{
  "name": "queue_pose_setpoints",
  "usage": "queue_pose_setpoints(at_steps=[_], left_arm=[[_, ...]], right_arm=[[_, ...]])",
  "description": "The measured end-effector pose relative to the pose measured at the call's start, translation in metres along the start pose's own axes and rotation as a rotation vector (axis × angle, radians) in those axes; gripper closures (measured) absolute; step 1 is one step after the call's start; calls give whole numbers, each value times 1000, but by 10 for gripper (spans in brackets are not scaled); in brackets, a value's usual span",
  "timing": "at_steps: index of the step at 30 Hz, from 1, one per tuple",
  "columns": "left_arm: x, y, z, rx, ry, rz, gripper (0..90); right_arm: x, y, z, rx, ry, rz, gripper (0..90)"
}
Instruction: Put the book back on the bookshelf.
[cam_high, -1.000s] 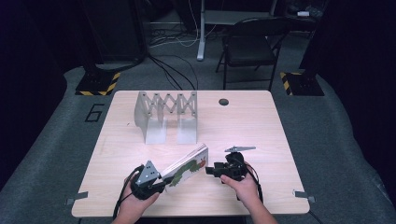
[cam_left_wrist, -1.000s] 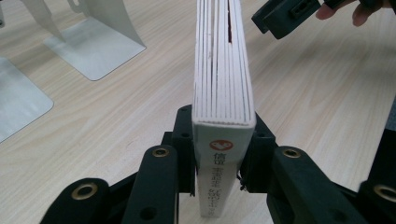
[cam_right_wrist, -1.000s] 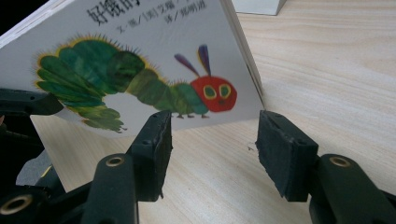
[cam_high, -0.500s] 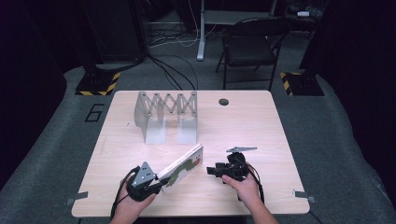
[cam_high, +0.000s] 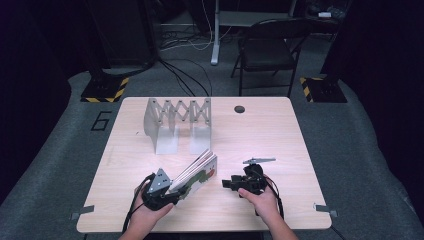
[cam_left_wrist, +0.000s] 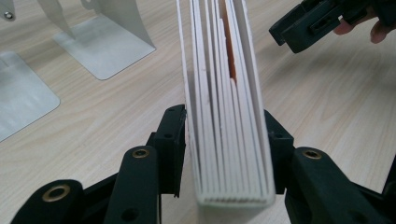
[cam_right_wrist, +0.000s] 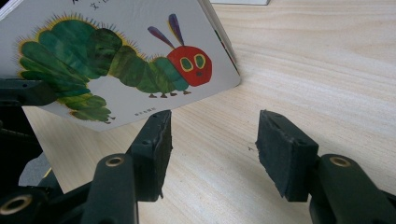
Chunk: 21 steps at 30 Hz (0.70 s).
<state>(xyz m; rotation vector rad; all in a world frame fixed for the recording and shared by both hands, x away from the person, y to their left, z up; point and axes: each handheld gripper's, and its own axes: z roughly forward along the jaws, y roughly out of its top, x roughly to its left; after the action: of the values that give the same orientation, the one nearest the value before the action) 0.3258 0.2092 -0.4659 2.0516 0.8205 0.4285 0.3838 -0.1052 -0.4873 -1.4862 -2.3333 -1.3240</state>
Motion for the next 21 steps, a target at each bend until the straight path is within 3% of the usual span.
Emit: queue_pose_setpoints(at_steps=[8,21], left_arm=[[-1,3,8,11,28,-14,589],[-3,3,15,28,31,-16,613]], right_arm=[[-2,-1,0,0,2,5,448],[-3,-1,1,5,4,14,447]])
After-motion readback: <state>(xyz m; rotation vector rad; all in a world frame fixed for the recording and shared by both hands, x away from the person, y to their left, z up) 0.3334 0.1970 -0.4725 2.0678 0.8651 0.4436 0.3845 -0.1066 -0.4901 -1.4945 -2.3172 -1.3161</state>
